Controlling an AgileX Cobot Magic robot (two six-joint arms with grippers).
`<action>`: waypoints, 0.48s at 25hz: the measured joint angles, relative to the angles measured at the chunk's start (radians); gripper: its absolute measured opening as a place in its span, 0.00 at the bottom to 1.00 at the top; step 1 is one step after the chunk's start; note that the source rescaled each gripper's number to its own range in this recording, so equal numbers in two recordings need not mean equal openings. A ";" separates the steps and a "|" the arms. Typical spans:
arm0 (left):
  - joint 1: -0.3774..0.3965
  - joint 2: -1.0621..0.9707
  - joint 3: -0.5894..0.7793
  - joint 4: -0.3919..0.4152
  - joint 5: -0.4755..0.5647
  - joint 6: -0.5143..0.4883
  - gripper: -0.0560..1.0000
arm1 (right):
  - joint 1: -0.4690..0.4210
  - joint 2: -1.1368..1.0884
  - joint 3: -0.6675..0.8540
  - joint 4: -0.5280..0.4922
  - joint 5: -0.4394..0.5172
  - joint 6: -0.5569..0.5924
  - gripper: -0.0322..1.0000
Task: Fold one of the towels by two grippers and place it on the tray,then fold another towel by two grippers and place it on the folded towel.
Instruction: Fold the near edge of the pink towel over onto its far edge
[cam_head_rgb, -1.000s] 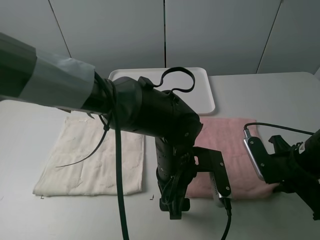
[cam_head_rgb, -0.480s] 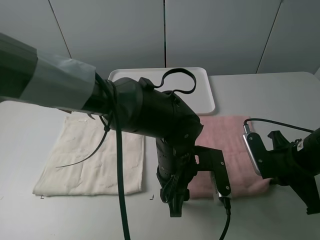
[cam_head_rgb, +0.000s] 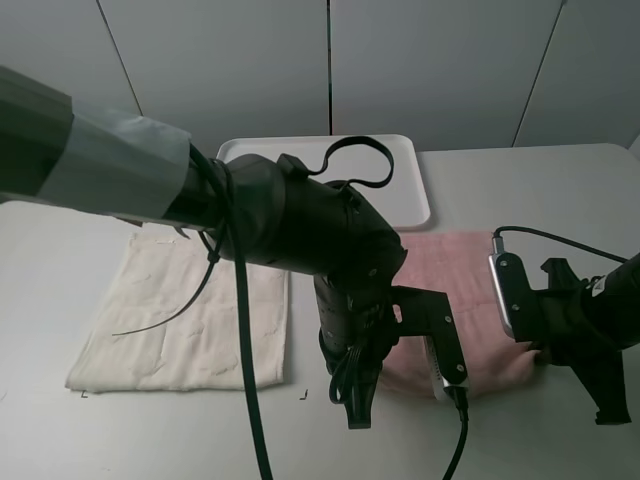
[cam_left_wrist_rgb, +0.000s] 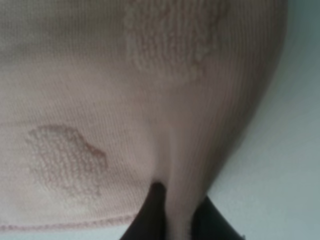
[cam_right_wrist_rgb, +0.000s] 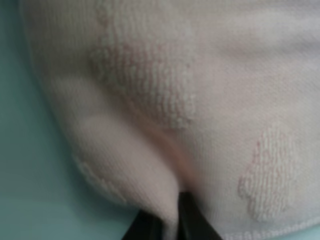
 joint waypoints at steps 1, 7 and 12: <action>0.000 0.000 0.000 0.000 0.000 -0.004 0.08 | 0.000 -0.002 0.001 0.026 0.000 0.011 0.04; 0.000 -0.002 0.000 0.000 0.000 -0.015 0.08 | 0.000 -0.051 0.000 0.095 0.083 0.142 0.04; 0.000 -0.006 0.000 0.000 0.002 -0.020 0.07 | 0.000 -0.118 -0.051 0.095 0.248 0.326 0.04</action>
